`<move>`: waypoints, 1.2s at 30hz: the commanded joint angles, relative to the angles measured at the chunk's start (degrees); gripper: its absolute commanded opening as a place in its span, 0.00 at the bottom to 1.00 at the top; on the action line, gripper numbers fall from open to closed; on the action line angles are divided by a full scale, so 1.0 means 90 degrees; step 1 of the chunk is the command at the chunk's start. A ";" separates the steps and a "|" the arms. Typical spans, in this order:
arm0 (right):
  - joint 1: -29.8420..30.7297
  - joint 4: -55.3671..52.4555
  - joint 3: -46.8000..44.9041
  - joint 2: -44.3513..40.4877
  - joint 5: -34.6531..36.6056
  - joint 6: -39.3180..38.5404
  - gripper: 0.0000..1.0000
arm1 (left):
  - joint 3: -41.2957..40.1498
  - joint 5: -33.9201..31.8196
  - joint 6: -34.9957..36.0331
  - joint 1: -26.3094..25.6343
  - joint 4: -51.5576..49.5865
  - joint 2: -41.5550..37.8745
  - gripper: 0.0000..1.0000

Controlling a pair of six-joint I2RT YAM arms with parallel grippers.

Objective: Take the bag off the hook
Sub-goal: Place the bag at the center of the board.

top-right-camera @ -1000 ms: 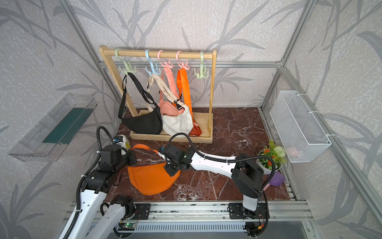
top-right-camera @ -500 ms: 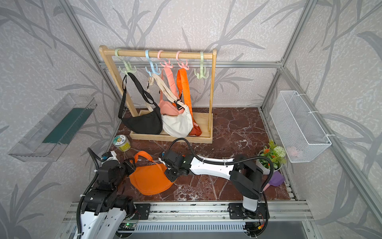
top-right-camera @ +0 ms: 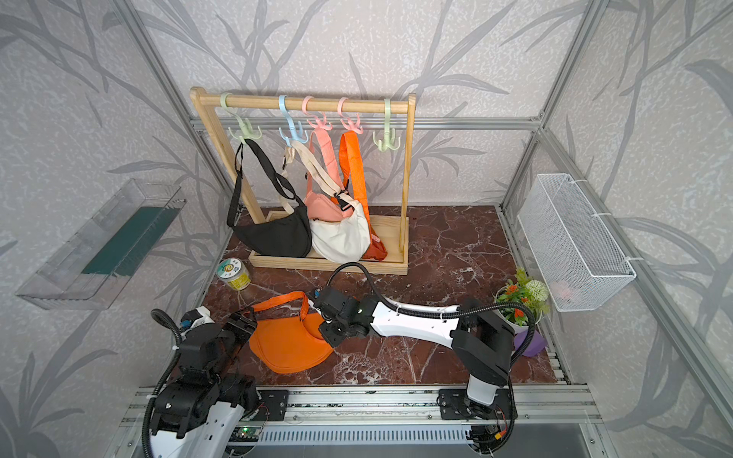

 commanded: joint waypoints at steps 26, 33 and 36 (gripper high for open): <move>0.0008 0.0530 -0.1308 -0.1580 0.1198 0.0269 0.35 | 0.0346 0.0256 -0.0288 0.0000 0.1696 0.1297 0.61; -0.0276 0.0561 -0.1269 -0.1900 0.1721 0.0153 0.35 | 0.1046 0.0180 0.0476 -0.0004 0.2790 0.2683 0.60; -0.0747 0.0721 -0.1291 -0.2095 0.1448 0.0227 0.34 | 0.1392 0.0223 0.0780 -0.0001 0.3279 0.3332 0.59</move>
